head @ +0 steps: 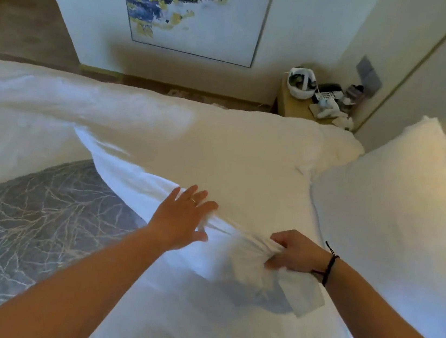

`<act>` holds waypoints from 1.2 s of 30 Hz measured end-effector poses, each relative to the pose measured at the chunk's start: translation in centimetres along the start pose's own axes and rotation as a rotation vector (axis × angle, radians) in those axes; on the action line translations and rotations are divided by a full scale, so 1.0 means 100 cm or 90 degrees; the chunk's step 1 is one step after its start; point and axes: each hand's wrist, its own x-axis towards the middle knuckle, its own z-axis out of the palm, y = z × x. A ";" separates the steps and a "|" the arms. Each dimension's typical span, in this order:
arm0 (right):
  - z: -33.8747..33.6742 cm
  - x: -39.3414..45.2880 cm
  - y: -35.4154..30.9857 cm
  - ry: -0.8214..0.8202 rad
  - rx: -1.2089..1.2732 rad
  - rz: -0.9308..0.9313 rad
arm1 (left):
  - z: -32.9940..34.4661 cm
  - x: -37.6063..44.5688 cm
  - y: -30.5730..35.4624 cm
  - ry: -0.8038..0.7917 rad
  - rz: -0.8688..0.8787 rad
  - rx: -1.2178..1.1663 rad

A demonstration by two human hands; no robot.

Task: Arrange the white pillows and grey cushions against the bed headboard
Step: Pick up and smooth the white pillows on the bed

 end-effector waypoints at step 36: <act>0.029 -0.025 0.110 0.261 -0.210 -0.103 | 0.006 0.033 0.093 -0.033 -0.036 0.062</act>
